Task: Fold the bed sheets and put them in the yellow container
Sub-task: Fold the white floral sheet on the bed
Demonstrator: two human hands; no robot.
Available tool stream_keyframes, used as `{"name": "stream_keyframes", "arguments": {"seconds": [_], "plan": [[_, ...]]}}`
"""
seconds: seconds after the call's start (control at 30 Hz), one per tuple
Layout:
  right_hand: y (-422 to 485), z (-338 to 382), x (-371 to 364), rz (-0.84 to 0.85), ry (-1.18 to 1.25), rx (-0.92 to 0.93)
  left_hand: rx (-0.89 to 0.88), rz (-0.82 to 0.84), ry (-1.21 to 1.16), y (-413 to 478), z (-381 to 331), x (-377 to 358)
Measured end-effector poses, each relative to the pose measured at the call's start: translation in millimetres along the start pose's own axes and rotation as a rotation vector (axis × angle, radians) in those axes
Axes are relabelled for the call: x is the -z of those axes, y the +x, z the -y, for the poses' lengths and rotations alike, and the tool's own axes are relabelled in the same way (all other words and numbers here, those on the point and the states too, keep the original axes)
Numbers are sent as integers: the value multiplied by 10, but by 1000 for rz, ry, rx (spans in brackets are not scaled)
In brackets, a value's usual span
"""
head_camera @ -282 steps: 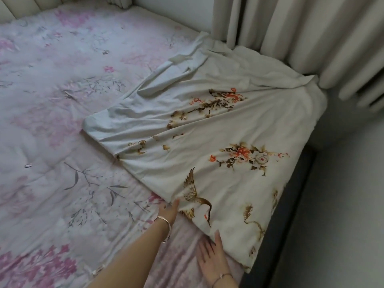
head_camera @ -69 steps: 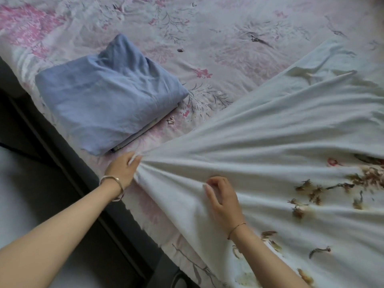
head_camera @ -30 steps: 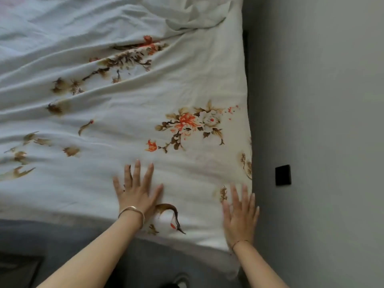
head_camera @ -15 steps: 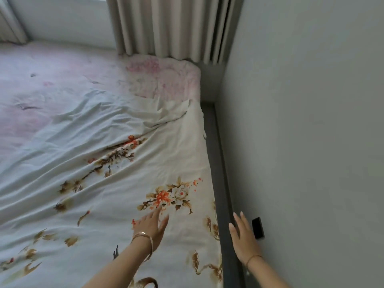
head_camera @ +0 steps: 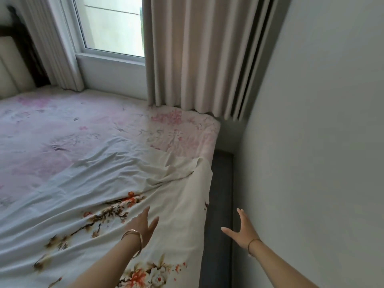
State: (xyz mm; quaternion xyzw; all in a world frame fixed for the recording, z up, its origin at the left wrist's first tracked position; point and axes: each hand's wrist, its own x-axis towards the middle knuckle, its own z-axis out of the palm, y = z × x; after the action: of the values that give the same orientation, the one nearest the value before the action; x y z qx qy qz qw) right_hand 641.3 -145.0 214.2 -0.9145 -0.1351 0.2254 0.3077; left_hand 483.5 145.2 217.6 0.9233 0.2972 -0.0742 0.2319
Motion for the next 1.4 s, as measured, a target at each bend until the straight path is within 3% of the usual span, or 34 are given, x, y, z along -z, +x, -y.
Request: {"name": "stream_keyframes", "arguments": {"seconds": [0.1, 0.3, 0.57, 0.87, 1.0, 1.17, 1.4], "plan": [[350, 117, 261, 65, -2, 5, 69, -3, 30, 150, -92, 146], [1023, 835, 353, 157, 72, 107, 123, -123, -144, 810, -91, 637], [1864, 1441, -53, 364, 6, 150, 251, -55, -270, 1223, 95, 412], [4201, 2173, -226, 601, -259, 328, 587, -128, -266, 2914, 105, 538], [4882, 2635, -238, 640, -196, 361, 651, -169, -297, 3383, -44, 724], [5214, 3137, -583, 731, -141, 415, 724, -247, -364, 3620, 167, 835], [5310, 3070, -1071, 819, -148, 316, 842, -163, -474, 3720, 370, 492]]}}
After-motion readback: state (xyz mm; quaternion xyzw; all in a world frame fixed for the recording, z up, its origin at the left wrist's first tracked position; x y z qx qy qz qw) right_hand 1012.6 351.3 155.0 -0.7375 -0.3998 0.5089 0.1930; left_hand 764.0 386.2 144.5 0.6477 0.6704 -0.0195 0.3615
